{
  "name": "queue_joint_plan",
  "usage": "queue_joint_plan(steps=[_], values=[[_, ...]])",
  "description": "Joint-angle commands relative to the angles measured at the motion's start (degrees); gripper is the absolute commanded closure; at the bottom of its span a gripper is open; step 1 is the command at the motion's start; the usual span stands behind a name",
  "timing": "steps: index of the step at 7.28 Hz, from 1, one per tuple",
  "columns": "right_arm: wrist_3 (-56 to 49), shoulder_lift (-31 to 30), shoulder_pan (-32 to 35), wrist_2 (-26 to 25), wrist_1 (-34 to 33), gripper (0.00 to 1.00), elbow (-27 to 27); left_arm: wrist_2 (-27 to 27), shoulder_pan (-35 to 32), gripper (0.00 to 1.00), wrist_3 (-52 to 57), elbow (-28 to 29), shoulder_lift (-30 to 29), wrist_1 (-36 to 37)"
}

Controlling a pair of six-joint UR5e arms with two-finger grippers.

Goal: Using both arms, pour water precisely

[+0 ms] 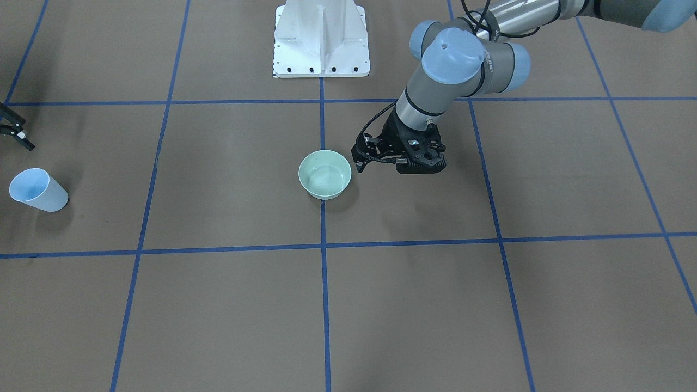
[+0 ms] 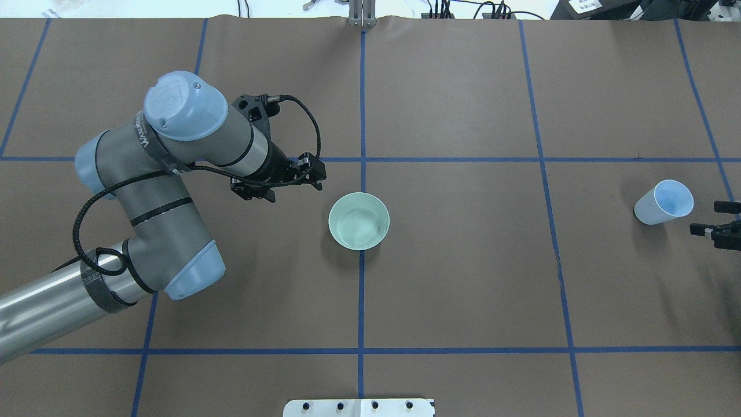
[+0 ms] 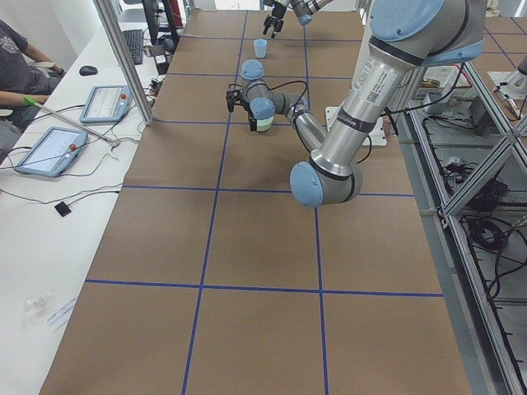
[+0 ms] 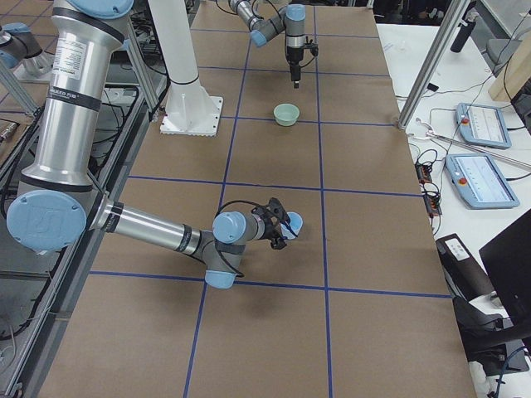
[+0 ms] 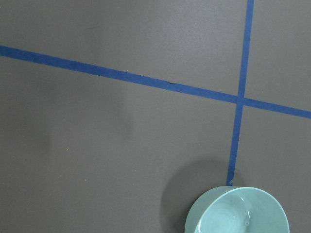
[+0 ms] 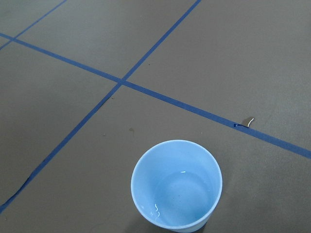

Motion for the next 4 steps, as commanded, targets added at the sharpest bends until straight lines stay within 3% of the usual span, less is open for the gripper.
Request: queue_joint_plan(steps=[1,4], values=[[0.0,0.6,-3.1,-4.3,0.1,0.01,-1.5,0.0,0.0,0.0,-0.1,0.0,0.1,0.0],[-0.1,1.3,-5.9,-7.1,0.1,0.01,-1.5,0.3,0.0,0.0,-0.2,0.0,0.1,0.0]])
